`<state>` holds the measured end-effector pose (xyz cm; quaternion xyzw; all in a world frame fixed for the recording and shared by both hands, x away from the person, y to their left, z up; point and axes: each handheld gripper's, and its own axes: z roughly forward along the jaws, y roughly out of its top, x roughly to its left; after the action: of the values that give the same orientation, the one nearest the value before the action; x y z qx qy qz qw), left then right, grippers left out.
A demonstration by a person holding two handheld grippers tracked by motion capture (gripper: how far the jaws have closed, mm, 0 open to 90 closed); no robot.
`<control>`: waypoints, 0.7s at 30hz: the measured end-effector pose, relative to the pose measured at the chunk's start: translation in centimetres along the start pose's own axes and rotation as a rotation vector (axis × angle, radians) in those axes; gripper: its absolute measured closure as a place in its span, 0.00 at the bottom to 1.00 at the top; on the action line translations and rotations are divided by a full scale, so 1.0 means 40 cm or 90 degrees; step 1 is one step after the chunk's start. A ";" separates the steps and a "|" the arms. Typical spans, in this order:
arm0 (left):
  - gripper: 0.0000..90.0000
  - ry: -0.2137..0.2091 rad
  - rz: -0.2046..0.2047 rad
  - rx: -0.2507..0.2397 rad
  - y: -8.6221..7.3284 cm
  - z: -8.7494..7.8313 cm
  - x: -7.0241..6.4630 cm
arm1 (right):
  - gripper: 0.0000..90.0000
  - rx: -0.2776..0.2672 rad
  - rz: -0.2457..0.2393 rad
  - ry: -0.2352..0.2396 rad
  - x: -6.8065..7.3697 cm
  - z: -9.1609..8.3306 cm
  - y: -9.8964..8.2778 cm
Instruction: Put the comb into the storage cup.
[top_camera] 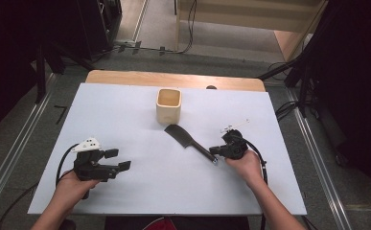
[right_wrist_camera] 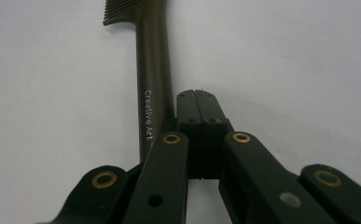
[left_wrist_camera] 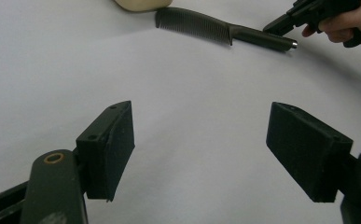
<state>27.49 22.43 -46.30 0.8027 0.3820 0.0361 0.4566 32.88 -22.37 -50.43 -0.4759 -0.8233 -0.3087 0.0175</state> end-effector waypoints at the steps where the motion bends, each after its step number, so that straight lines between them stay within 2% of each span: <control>1: 0.28 0.000 0.000 0.000 0.000 0.000 0.000 | 0.97 0.000 0.000 0.003 0.002 0.000 -0.002; 5: 0.28 0.000 0.000 0.000 0.000 0.000 0.000 | 0.97 -0.001 0.005 0.016 0.005 0.000 -0.010; 14: 0.28 -0.003 -0.002 0.000 0.000 0.000 0.000 | 0.97 0.011 -0.011 0.017 0.041 0.002 -0.025; 17: 0.28 -0.005 -0.004 0.001 0.000 0.001 0.000 | 0.97 0.009 -0.010 0.022 0.038 0.001 -0.026; 19: 0.28 -0.006 -0.003 0.000 0.000 0.000 0.000 | 0.97 0.002 -0.015 0.012 0.037 -0.003 -0.027; 20: 0.28 -0.006 -0.004 0.001 0.000 0.000 0.000 | 0.90 -0.002 -0.012 0.010 0.037 -0.008 -0.026; 21: 0.28 -0.006 -0.004 0.001 0.000 0.000 0.000 | 0.89 -0.011 -0.012 0.005 0.034 -0.012 -0.024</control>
<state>27.49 22.43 -46.32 0.8021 0.3824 0.0302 0.4576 31.25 -21.88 -50.09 -0.4672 -0.8250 -0.3177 0.0136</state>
